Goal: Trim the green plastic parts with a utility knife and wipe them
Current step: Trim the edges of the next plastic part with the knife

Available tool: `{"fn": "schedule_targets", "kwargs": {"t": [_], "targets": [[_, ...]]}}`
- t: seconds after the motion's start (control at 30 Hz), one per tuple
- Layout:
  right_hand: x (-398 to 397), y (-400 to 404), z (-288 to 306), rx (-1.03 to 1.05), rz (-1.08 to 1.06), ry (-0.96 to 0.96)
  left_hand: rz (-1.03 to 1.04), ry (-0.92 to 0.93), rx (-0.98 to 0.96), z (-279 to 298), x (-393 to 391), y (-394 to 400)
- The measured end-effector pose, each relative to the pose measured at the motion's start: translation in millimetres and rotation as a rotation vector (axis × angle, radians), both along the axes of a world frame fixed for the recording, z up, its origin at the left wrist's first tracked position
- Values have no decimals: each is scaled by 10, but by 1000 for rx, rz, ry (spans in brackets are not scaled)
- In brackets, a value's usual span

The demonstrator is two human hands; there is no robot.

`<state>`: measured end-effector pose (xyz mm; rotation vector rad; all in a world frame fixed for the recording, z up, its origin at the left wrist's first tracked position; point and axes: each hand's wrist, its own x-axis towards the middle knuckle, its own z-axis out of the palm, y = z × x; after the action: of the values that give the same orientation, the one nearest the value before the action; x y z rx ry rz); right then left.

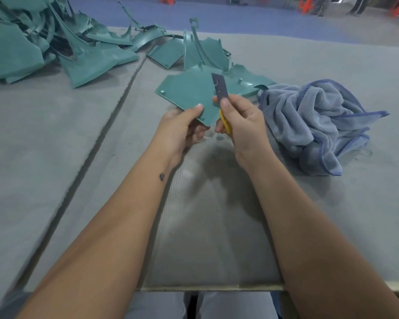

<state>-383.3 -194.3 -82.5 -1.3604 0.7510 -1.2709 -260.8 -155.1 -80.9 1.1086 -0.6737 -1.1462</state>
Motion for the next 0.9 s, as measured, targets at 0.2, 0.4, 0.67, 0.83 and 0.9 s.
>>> {"fn": "schedule_targets", "kwargs": {"t": [0.2, 0.4, 0.67, 0.83, 0.9], "targets": [[2, 10, -54, 5, -147, 95, 113, 399, -34, -17, 135, -26], [41, -15, -83, 112, -51, 261, 143, 631, -91, -12, 142, -11], [16, 42, -80, 24, 169, 296, 162, 500, -48, -46, 80, -56], [14, 34, -85, 11, 225, 384, 129, 374, -19, -58, 48, -57], [14, 34, -92, 11, 232, 389, 128, 408, -37, -65, 61, -51]]}}
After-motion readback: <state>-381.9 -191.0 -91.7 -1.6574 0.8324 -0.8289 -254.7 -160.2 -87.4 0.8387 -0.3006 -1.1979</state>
